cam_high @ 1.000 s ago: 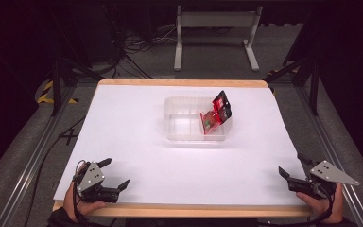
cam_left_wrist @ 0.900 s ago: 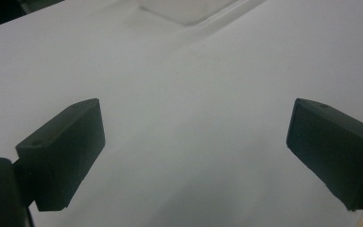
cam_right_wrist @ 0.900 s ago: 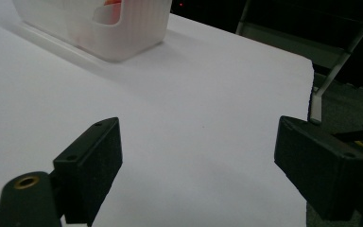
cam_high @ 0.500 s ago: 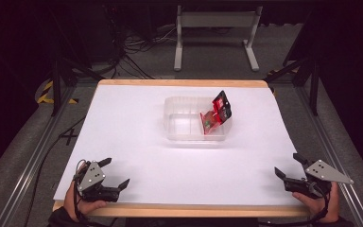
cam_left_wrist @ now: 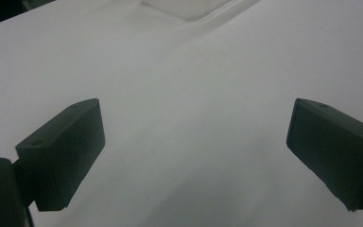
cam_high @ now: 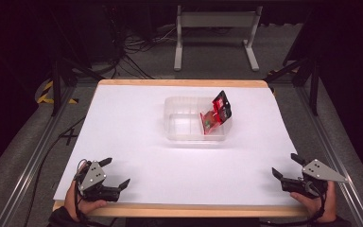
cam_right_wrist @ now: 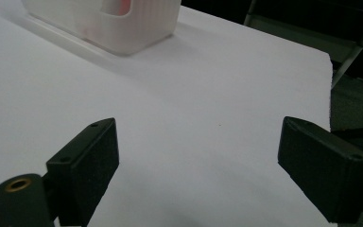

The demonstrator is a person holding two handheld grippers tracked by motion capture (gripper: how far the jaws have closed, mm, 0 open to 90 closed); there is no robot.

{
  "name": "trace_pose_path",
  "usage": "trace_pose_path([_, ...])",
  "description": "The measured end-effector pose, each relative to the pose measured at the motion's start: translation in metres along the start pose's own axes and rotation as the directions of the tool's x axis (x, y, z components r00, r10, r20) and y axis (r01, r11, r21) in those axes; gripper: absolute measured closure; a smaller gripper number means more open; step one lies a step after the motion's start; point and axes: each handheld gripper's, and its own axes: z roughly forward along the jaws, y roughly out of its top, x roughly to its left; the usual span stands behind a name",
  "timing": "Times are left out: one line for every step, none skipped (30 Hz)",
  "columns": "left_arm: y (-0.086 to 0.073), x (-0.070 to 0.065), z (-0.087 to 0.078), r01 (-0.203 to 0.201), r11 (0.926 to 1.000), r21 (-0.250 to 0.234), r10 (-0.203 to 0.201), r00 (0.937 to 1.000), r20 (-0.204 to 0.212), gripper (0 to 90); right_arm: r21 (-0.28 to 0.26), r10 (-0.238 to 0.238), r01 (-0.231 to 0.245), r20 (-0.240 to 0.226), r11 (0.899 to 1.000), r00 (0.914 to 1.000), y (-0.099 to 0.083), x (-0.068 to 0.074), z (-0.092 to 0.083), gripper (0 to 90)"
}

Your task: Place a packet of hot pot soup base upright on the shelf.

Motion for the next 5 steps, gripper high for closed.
trace_pose_path([0.0001, -0.0003, 0.0001, -0.001, 1.0, 0.003, 0.001, 1.0, -0.001, 5.9, -0.004, 0.0, 0.0, 0.002, 1.0, 1.0, 0.0002, 0.0003, -0.0003, 13.7])
trace_pose_path([0.0002, -0.0007, 0.0001, -0.002, 1.0, 0.004, 0.002, 1.0, -0.002, 5.9, -0.007, 0.001, -0.001, 0.003, 1.0, 1.0, 0.0004, 0.0003, -0.0005, 13.7])
trace_pose_path([0.0003, -0.0011, 0.0003, -0.001, 1.0, 0.001, 0.001, 1.0, -0.002, 5.9, -0.011, 0.0, 0.0, 0.004, 1.0, 1.0, 0.0007, 0.0003, -0.0006, 13.7])
trace_pose_path([0.0004, -0.0012, 0.0002, -0.001, 1.0, 0.003, 0.001, 1.0, -0.003, 5.9, -0.014, 0.0, 0.0, 0.007, 1.0, 1.0, 0.0009, 0.0008, -0.0008, 13.7])
trace_pose_path([0.0004, -0.0013, 0.0003, -0.001, 1.0, 0.004, 0.001, 1.0, -0.005, 5.9, -0.018, -0.003, 0.003, 0.007, 1.0, 1.0, 0.0011, 0.0008, -0.0008, 13.7])
